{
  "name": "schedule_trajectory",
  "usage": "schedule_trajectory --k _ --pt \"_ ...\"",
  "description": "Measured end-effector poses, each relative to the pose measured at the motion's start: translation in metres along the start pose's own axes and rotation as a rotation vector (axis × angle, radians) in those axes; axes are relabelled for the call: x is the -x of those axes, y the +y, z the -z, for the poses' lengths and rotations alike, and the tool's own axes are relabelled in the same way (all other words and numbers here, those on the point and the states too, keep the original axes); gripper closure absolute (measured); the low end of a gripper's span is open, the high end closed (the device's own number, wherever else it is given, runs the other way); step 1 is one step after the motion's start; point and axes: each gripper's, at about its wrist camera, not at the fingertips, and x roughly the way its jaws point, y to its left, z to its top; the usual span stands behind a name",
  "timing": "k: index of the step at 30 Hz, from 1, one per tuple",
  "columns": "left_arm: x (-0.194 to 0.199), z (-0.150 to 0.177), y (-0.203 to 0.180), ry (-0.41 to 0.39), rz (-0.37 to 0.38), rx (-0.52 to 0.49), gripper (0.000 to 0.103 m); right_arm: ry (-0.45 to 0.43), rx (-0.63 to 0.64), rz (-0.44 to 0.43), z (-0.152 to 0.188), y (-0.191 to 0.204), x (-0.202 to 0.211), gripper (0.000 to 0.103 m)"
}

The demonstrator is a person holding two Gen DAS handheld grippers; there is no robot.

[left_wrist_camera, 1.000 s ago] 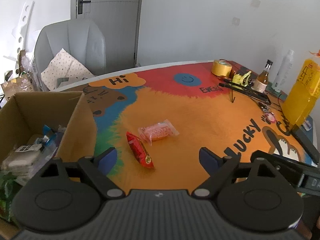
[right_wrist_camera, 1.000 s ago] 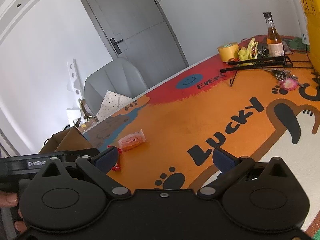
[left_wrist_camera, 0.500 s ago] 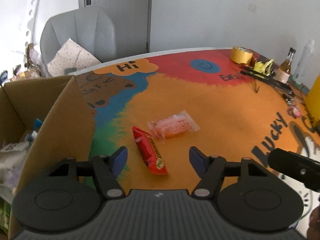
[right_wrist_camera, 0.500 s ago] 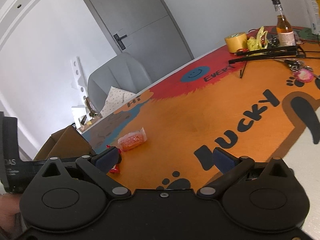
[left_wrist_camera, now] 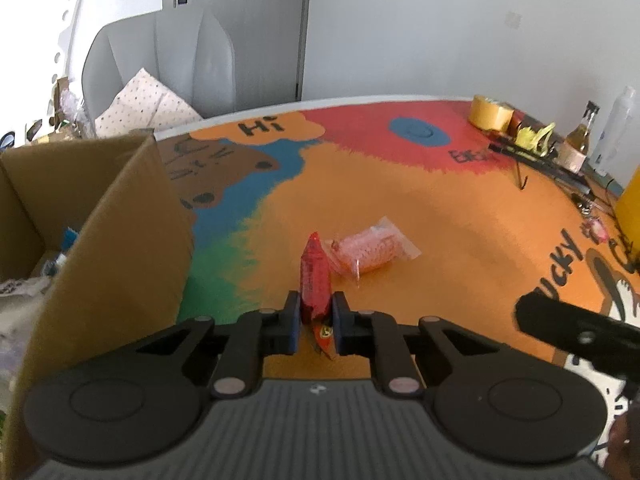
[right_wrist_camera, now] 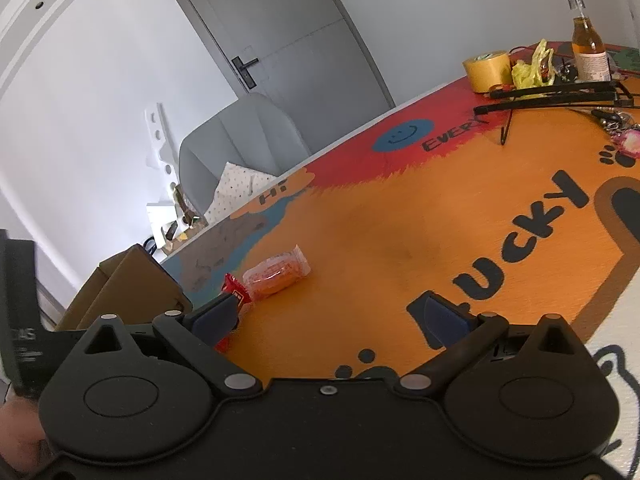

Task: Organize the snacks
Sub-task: 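Grasp the red candy bar with the left gripper while the right grasps the pink packet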

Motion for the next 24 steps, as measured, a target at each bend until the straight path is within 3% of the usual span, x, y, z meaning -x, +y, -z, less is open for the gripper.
schedule_trajectory --k 12,17,24 --pt "0.022 -0.008 0.012 -0.055 0.033 0.019 0.088 0.025 0.036 -0.011 -0.007 0.024 -0.023 0.004" --pt "0.028 -0.011 0.020 -0.074 0.052 0.044 0.088 0.045 0.050 -0.028 -0.013 0.035 -0.039 0.016" --pt "0.043 -0.020 0.030 -0.120 0.076 0.075 0.088 0.082 0.032 -0.044 -0.018 0.042 -0.061 0.042"
